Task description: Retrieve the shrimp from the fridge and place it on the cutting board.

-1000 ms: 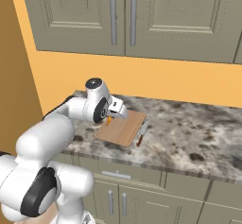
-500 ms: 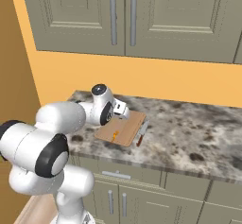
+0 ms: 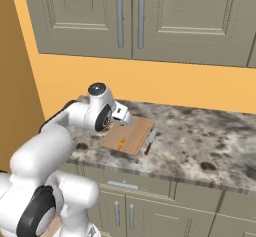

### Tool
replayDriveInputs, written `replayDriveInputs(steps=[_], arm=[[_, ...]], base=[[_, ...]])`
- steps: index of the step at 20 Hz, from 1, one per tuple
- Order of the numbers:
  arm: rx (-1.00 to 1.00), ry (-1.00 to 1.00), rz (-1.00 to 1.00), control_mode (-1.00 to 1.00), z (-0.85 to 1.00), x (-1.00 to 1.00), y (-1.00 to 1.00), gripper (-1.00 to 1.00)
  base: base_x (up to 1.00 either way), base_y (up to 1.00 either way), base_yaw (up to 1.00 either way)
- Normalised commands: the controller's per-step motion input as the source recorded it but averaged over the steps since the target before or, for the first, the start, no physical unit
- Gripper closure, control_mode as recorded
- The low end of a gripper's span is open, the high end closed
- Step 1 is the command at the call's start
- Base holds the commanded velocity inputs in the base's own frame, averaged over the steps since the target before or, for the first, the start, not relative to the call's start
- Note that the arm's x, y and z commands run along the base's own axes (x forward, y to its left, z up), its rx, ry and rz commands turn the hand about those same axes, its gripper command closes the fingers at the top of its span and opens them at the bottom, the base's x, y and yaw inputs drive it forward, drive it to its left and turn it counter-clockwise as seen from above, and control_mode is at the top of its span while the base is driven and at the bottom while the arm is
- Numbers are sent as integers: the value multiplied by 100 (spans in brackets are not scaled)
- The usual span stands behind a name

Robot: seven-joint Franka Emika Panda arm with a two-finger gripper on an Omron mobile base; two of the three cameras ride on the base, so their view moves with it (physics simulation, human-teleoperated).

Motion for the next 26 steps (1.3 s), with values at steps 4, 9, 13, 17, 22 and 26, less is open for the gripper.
replayDriveInputs(steps=[4, 9, 13, 17, 22, 26], arm=[[3, 0, 0, -100, -24, -100, 3, -100], [0, 0, 0, -100, -93, -100, -7, -100], [0, 8, -1, -100, -45, -50, -3, -100], [0, -2, -1, -100, 1, -5, -5, -100], [2, -28, 24, -100, 50, -77, 71, -100], [0, 0, 42, -100, 34, -49, 100, -100]], base=[[0, 0, 0], [0, 0, 0], [0, 0, 0], [0, 0, 0], [0, 0, 0], [0, 0, 0]])
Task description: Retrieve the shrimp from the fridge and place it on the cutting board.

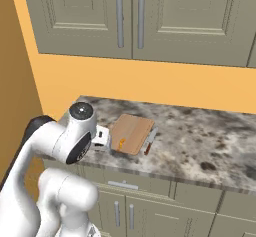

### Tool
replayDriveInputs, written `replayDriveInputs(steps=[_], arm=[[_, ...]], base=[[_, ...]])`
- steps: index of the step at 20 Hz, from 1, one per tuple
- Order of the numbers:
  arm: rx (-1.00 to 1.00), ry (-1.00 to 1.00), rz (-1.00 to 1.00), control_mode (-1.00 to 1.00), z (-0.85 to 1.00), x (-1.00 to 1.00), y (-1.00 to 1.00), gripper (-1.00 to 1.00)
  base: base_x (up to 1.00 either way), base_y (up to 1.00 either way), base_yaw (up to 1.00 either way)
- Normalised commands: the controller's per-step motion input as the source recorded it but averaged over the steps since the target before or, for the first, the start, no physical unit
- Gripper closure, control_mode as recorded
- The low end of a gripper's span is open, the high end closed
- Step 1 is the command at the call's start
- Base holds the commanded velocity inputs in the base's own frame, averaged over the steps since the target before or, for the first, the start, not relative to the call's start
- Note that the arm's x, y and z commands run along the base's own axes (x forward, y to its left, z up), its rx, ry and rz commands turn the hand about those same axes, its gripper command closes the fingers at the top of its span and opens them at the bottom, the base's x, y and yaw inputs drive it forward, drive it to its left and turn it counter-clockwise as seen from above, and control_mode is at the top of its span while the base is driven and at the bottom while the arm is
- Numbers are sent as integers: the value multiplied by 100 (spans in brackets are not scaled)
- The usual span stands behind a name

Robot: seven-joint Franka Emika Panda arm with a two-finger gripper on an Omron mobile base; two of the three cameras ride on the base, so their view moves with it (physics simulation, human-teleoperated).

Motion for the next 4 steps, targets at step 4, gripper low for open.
replayDriveInputs(steps=[4], arm=[[0, 0, 43, -100, 21, -39, 100, -100]], base=[[0, 0, 0]])
